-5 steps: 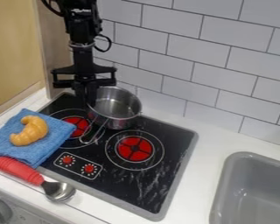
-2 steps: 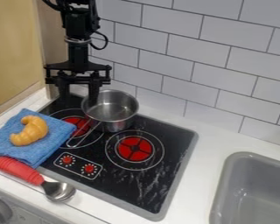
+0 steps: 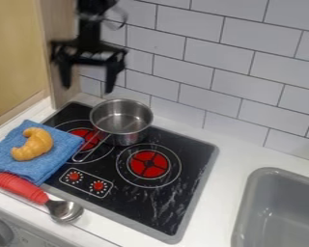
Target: Take the silver pan and put it between the two burners
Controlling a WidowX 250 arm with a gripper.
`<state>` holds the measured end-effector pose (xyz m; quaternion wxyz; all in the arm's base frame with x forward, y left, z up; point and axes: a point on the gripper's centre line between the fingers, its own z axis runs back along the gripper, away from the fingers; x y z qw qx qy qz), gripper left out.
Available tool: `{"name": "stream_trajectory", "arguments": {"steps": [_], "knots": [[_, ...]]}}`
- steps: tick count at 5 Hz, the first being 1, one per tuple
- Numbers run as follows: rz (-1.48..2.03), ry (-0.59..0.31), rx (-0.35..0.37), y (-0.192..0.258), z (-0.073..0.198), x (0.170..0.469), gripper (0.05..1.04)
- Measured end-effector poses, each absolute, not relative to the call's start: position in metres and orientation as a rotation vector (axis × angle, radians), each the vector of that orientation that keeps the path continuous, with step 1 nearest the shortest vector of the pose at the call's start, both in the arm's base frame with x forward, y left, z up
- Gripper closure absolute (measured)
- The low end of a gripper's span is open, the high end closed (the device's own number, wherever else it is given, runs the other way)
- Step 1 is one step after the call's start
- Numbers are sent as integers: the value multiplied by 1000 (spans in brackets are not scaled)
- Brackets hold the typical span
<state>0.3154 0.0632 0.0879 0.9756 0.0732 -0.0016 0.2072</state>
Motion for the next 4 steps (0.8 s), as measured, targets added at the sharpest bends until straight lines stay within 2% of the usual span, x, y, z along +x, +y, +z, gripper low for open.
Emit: {"name": "stream_trajectory", "arguments": {"steps": [1,2,3,4], "knots": [[204,-42,233,29,102,305,83],[111,-62,256,-5,102,302,83],[72,-87,226,-25,101,304,83],[34,-64,185,-38,91,315,83]]}}
